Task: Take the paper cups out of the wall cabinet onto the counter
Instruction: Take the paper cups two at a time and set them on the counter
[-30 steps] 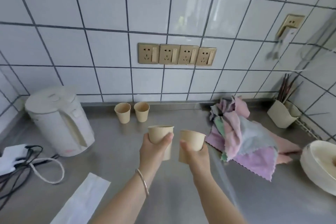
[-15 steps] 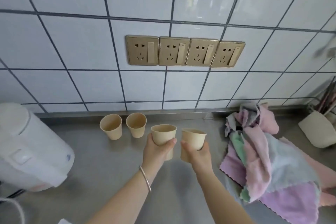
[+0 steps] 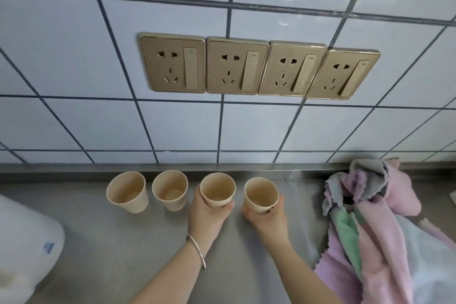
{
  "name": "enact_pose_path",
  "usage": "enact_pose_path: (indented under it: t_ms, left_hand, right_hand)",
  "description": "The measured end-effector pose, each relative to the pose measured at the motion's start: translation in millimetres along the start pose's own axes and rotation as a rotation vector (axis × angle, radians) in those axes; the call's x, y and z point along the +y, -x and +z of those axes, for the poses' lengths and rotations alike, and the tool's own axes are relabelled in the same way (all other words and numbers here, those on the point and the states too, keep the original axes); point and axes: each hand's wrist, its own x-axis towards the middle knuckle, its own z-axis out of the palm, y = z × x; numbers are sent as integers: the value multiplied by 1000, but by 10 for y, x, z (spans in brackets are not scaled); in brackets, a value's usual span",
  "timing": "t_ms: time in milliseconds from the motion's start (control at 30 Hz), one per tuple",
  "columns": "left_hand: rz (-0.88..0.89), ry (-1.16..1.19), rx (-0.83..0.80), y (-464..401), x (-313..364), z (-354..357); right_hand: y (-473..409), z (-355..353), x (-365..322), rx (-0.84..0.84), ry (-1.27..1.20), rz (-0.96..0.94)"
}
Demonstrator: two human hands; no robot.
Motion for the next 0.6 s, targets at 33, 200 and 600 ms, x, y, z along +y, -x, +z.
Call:
enact_pose_path:
  t_ms: [33, 200, 600]
  left_hand:
    - [15, -14, 11, -22, -22, 12]
    - [70, -43, 77, -110, -137, 78]
    - [119, -53, 86, -220, -218, 149]
  right_hand:
    - [-32, 11, 9, -3, 5, 5]
    - [-158, 64, 45, -8, 55, -27]
    - [-307, 158, 129, 2, 120, -75]
